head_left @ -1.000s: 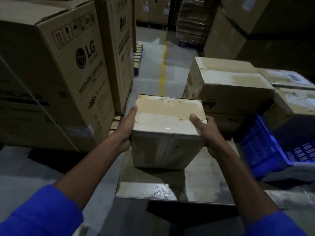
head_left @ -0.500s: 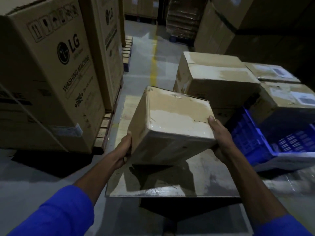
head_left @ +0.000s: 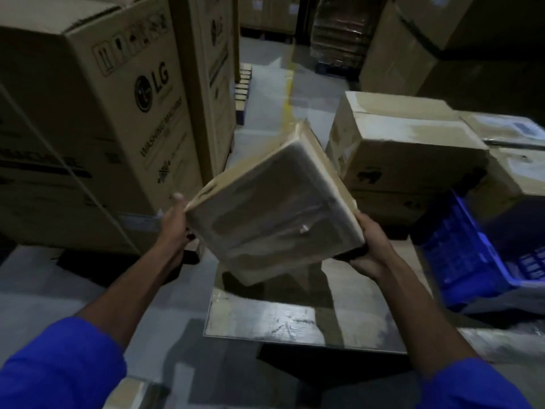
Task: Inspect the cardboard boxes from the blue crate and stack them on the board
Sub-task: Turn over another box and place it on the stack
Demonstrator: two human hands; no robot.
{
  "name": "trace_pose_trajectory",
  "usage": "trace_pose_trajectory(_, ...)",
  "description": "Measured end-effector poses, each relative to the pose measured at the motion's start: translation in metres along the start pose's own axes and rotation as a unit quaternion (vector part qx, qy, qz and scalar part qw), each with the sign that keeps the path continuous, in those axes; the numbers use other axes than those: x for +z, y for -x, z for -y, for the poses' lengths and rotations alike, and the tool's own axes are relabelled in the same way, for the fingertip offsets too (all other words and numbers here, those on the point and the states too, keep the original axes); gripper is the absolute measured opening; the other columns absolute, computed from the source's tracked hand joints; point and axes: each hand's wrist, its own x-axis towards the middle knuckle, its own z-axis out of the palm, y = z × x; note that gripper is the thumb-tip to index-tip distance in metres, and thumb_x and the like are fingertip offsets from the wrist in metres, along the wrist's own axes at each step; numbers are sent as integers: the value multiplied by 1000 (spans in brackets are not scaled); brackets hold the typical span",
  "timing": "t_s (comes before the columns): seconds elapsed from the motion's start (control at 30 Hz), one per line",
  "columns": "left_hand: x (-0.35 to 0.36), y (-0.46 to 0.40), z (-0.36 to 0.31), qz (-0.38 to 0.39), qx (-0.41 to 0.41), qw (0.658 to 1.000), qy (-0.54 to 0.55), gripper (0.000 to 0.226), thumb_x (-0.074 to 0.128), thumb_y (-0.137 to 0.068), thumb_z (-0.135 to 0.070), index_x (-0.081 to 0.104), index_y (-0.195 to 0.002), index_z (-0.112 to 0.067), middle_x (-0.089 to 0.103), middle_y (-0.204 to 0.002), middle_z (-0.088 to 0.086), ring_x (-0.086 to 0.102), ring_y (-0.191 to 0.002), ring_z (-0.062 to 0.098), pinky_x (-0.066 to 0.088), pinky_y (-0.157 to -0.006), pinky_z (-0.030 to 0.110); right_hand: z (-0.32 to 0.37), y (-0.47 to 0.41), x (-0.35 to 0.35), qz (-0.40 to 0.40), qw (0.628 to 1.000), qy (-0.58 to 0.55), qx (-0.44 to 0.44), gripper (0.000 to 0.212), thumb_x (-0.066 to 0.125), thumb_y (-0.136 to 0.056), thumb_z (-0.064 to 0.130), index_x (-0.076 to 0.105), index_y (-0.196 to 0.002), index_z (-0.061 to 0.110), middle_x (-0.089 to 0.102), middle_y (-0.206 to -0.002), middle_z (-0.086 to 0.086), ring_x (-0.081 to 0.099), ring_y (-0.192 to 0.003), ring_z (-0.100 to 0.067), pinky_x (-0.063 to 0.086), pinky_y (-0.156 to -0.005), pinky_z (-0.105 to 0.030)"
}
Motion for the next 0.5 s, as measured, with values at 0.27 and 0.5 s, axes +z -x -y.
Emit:
trace_pose_trajectory(0.27, 7, -21, -3, 90, 111, 987, -69, 72, 62, -96, 3, 35, -153, -32, 58, -142, 5, 61, -122, 28, 53, -98, 60, -33, -40, 18, 28, 989, -108, 100, 34, 59, -101, 27, 72, -125, 7, 72, -124, -25, 64, -117, -45, 60, -78, -66)
trace_pose_trajectory(0.5, 40, -53, -3, 106, 117, 975, -153, 68, 65, -94, 5, 39, -155, -12, 51, -146, 2, 50, -134, 24, 48, -107, 47, -29, -84, 2, -9, 980, -123, 154, 51, 61, -101, 39, 60, -139, 5, 61, -138, -31, 62, -121, -49, 61, -85, -60)
